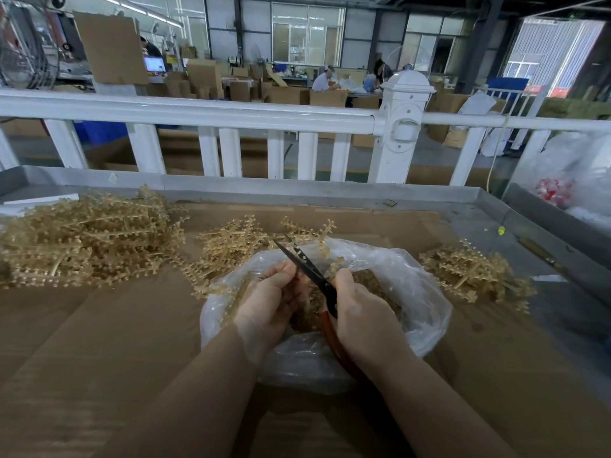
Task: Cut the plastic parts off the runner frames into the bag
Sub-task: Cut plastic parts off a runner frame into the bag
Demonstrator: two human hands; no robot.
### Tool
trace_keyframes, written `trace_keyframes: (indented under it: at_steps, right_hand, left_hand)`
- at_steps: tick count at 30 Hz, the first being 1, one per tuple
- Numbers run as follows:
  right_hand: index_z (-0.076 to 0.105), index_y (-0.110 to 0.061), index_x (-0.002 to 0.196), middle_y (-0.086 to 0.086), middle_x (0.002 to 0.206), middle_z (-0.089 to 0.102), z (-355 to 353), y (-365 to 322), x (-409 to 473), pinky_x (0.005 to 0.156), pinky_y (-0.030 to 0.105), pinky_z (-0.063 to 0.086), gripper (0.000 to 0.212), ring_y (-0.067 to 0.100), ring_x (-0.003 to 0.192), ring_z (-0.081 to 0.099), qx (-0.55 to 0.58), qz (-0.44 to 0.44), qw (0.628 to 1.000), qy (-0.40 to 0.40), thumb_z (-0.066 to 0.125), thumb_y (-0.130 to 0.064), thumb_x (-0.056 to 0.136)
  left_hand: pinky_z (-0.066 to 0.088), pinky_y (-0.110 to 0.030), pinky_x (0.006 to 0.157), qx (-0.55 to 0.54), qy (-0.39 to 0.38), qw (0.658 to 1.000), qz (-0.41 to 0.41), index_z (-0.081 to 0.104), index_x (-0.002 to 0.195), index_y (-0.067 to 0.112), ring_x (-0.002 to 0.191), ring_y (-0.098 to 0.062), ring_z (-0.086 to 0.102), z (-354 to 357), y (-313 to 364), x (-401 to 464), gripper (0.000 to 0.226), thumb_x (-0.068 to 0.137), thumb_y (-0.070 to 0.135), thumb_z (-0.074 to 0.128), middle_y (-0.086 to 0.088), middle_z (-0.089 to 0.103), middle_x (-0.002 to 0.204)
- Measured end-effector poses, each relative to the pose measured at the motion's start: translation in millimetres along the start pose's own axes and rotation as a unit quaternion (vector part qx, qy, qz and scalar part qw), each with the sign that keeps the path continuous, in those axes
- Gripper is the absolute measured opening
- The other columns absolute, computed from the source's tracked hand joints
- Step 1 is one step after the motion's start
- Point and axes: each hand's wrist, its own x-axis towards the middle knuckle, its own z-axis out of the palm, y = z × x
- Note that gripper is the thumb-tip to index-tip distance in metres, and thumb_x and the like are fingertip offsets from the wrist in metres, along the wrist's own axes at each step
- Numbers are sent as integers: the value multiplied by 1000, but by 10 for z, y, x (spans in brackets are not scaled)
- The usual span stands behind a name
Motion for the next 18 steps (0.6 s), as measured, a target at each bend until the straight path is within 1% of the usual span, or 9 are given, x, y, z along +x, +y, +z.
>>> trace_keyframes:
  at_steps: [3, 5, 7, 10, 11, 13, 14, 16, 18]
  right_hand:
    - [41, -9, 117, 4, 85, 59, 9, 14, 3, 58, 20, 36, 24, 20, 74, 60, -4, 1, 1000, -6, 38, -24, 98]
    - [42, -9, 115, 3, 84, 59, -2, 13, 0, 58, 19, 36, 22, 19, 72, 60, -1, 0, 1000, -2, 39, -24, 98]
    - [44, -10, 110, 2, 82, 58, -19, 1, -11, 57, 20, 40, 20, 17, 70, 59, 16, -2, 1000, 5, 44, -25, 97]
    - [45, -12, 107, 1, 86, 59, -33, -19, -23, 65, 24, 47, 21, 16, 75, 58, 38, 0, 999, 12, 50, -27, 93]
    - [45, -12, 107, 2, 87, 59, -35, -25, -22, 67, 24, 47, 21, 16, 78, 58, 42, 3, 999, 16, 51, -27, 92]
    - [46, -12, 107, 2, 89, 60, -36, -30, -12, 70, 24, 48, 22, 16, 81, 59, 50, 7, 998, 25, 54, -25, 91]
    - [46, -11, 107, 3, 89, 60, -41, -29, -4, 71, 25, 49, 22, 16, 81, 59, 53, 7, 998, 25, 54, -24, 92]
    - [45, -12, 107, 1, 87, 59, -49, -28, 11, 69, 24, 48, 21, 16, 80, 59, 53, 4, 998, 20, 53, -24, 92]
    - [43, -13, 105, 1, 85, 58, -48, -18, 25, 66, 23, 46, 18, 16, 76, 59, 51, 2, 999, 14, 51, -25, 94]
  left_hand:
    - [47, -19, 43, -2, -3, 1000, 0, 57, 78, 12, 45, -9, 57, -9, -2, -2, 17, 94, 11, 53, 1, 62, 55]
    - [47, -18, 43, -2, -6, 1000, 2, 56, 78, 13, 45, -9, 57, -14, -6, -7, 17, 94, 11, 53, 2, 61, 55]
    - [47, -18, 43, -3, -10, 1000, 7, 56, 77, 14, 45, -8, 57, -15, -7, -11, 18, 94, 10, 52, 2, 61, 54]
    - [47, -19, 45, 2, -23, 1000, 14, 56, 76, 14, 46, -9, 56, -15, -12, -16, 20, 95, 9, 50, 2, 60, 55]
    - [48, -20, 48, 6, -28, 999, 15, 56, 77, 13, 49, -10, 56, -14, -13, -21, 19, 95, 10, 50, 1, 60, 57]
    - [46, -27, 63, 16, -38, 999, 16, 58, 81, 12, 62, -15, 55, -8, -14, -27, 16, 95, 11, 51, -4, 61, 68]
    - [44, -30, 68, 19, -40, 999, 16, 58, 82, 11, 67, -18, 53, -5, -14, -32, 14, 94, 11, 52, -7, 60, 73]
    - [42, -31, 71, 19, -39, 999, 16, 58, 83, 10, 70, -19, 52, 0, -10, -38, 13, 94, 10, 52, -9, 58, 78]
    - [44, -31, 70, 14, -35, 999, 15, 56, 80, 12, 69, -19, 53, -5, -12, -36, 16, 95, 10, 51, -8, 58, 77]
